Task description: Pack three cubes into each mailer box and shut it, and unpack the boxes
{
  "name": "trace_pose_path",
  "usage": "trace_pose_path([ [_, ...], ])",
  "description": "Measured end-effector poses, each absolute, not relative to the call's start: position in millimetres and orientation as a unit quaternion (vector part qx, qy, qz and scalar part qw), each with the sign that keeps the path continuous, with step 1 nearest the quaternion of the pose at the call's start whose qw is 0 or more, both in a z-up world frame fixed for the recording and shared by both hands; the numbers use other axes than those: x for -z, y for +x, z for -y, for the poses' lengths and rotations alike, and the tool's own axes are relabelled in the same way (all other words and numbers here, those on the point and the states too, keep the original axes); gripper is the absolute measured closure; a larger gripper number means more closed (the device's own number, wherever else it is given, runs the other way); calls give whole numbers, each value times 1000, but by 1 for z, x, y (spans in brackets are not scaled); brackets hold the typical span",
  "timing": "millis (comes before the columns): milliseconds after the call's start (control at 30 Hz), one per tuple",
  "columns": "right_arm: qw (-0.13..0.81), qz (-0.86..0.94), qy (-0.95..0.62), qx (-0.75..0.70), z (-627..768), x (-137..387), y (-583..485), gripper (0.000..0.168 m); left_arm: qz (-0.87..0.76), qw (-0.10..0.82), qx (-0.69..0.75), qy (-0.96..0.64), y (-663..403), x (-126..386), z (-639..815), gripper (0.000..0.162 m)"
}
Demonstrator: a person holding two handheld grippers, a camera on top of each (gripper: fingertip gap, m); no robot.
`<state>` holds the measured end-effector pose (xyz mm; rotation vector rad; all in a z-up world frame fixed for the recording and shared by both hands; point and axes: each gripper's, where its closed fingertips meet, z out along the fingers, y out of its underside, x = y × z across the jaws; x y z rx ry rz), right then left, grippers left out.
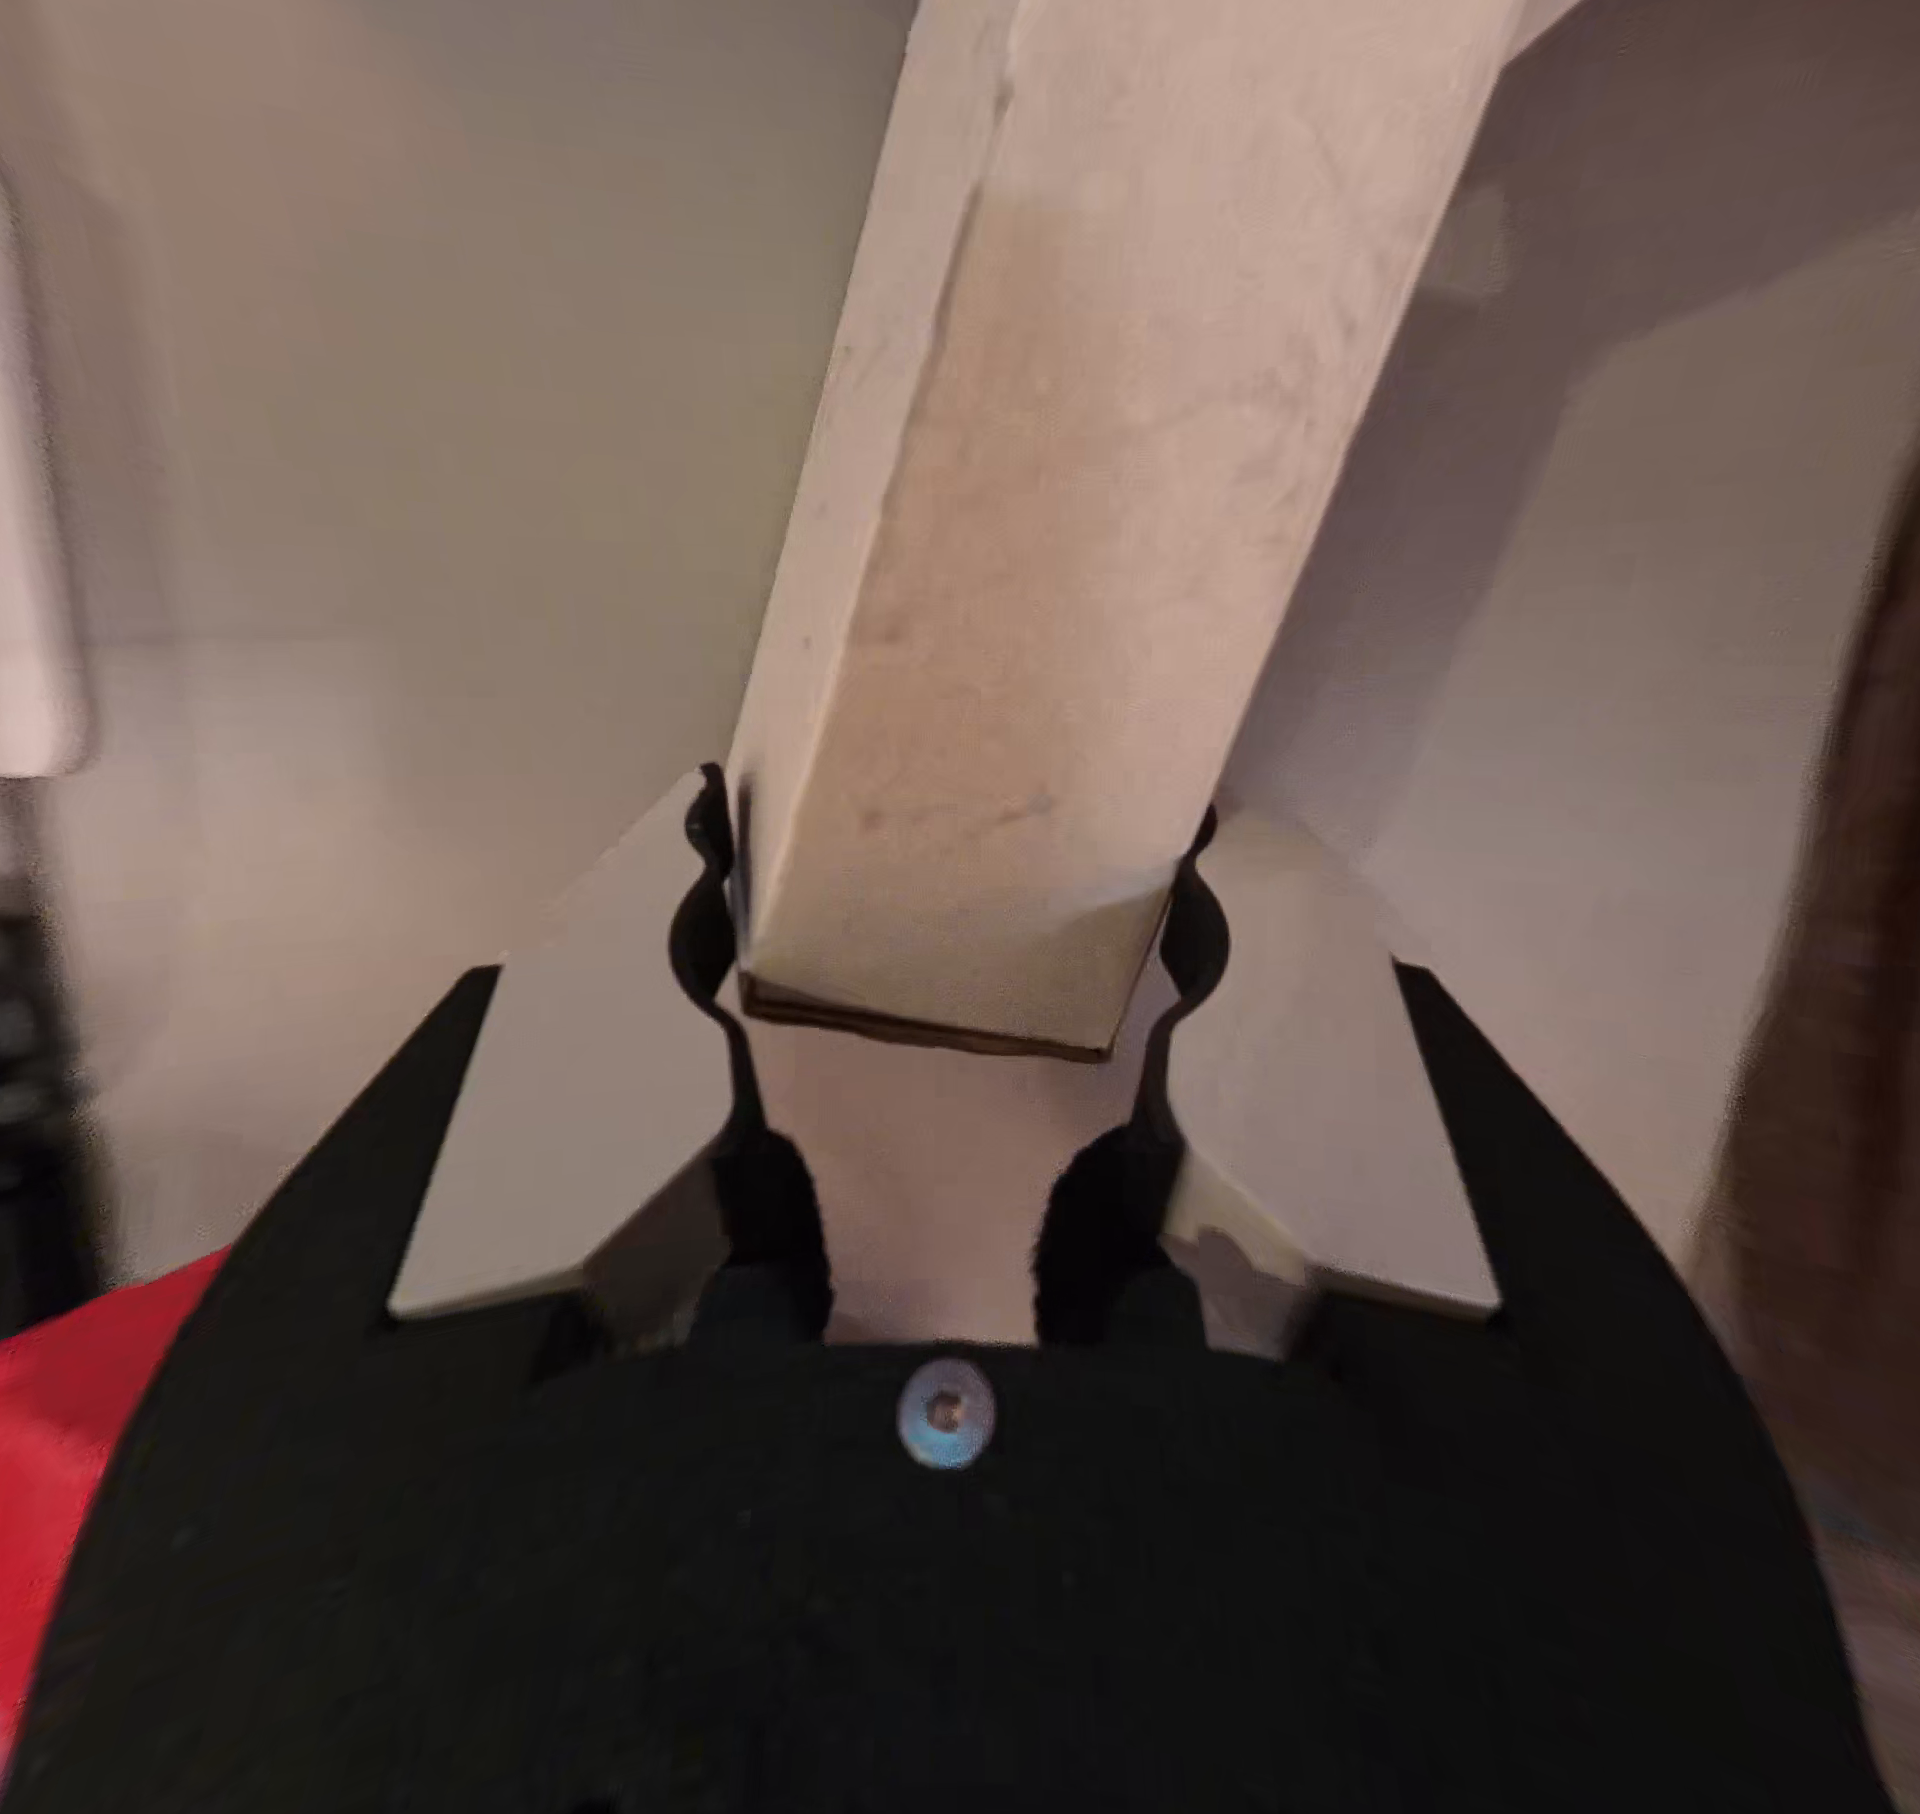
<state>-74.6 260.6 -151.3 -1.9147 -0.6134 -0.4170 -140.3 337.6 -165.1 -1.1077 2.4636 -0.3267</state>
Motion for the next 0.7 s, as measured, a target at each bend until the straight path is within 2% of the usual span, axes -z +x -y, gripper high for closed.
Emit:
trace_pose_path([
  [133,517,311,-743,291,-252,137,-73,104,-845,410,86,-332,-138,135,-328,80],
  [200,516,332,-720,326,-250,130,-76,104,-832,450,67,-317,-144,128,-325,81],
  [600,523,349,-702,335,-251,128,-82,104,-823,470,69,-312,-150,129,-326,81],
  [700,531,347,-718,288,-249,131,-88,104,-829,430,104,-341,-153,136,-324,80],
])
